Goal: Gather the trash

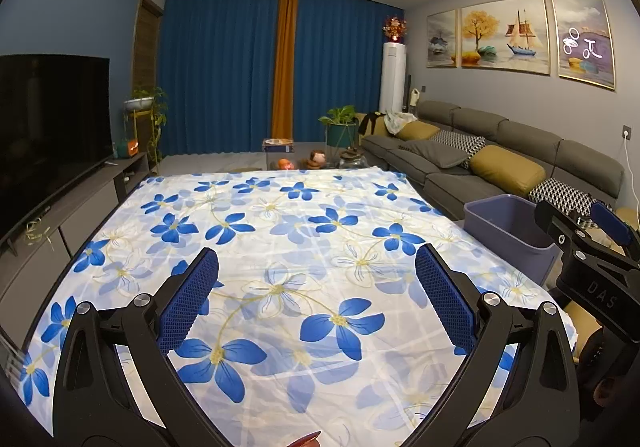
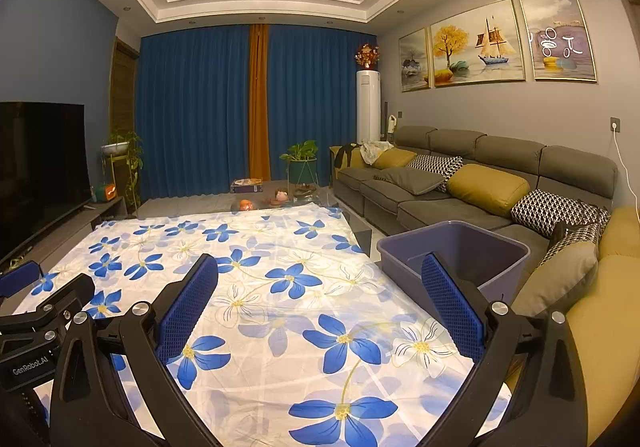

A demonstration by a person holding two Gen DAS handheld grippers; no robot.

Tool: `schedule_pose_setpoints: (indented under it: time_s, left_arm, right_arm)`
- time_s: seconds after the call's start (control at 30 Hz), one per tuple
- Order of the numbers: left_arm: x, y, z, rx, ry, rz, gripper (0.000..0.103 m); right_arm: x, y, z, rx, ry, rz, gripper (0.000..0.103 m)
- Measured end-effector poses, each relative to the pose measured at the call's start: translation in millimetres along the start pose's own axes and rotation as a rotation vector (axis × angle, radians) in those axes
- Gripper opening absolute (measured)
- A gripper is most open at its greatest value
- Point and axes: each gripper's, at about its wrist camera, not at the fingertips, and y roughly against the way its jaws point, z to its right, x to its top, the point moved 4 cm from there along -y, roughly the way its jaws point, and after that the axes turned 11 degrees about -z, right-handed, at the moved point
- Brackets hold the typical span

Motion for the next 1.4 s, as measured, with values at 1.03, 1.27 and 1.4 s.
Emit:
schedule_pose_setpoints:
  time_s: [1.03, 1.27, 1.4]
  left_arm:
    - [-0.6, 4.1, -4.2, 0.001, 0.015, 0.007, 0.097]
    - [0.1, 5.4, -4.7, -0.006, 0.015, 0.003, 0.097]
    - [0.2, 5.5, -4.7, -0.005, 0.014, 0.005, 0.097]
  right_arm:
    - [-1.1, 1.5, -1.4, 0.001, -0.008, -0.003, 0.098]
    - [-1.9, 1.5, -0.3, 0.002, -0.011, -0.004, 0.098]
    - [-2.0, 1.5, -0.4, 0.001, -0.011, -0.006, 0.098]
